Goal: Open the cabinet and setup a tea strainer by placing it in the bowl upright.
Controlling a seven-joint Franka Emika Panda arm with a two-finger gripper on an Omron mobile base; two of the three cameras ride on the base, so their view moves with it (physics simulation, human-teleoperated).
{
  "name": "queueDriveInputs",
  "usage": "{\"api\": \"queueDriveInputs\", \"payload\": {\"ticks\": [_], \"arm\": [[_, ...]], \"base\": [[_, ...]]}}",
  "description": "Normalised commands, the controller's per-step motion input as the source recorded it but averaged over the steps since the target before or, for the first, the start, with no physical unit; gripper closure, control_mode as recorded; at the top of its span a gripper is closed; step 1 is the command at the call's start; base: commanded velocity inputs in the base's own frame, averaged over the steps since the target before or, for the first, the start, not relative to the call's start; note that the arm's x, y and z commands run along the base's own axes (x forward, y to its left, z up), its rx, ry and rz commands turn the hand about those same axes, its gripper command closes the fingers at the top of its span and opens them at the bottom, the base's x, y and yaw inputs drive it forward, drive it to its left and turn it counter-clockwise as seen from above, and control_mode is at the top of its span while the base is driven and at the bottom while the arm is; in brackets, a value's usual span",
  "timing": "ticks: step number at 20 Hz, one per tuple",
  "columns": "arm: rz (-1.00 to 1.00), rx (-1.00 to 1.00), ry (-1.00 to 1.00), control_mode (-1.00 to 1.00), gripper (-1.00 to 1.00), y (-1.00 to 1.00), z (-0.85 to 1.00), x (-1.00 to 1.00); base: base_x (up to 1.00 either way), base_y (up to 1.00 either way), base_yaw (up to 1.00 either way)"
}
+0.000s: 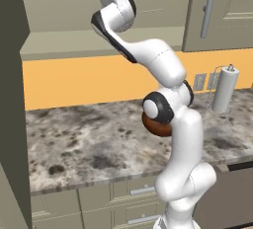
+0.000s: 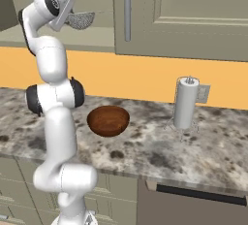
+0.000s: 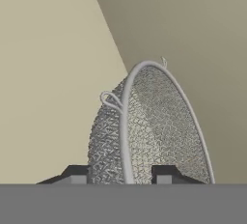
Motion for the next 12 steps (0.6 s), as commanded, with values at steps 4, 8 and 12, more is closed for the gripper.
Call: {"api": "queueDriveInputs", "payload": {"ticks": [4, 8, 12], "arm": [[-0.02, 0.00, 0.00, -1.00, 1.00, 0.00, -0.06, -0.23], [-0.06, 0.00, -0.01, -1.00, 1.00, 0.00, -0.47, -0.58], [-0.09, -0.02, -0.08, -1.00, 1.00, 0.05, -0.70, -0.64]], "base": [[0.00, 0.00, 0.00], [0.00, 0.00, 0.00], [0.00, 0.00, 0.00]]}}
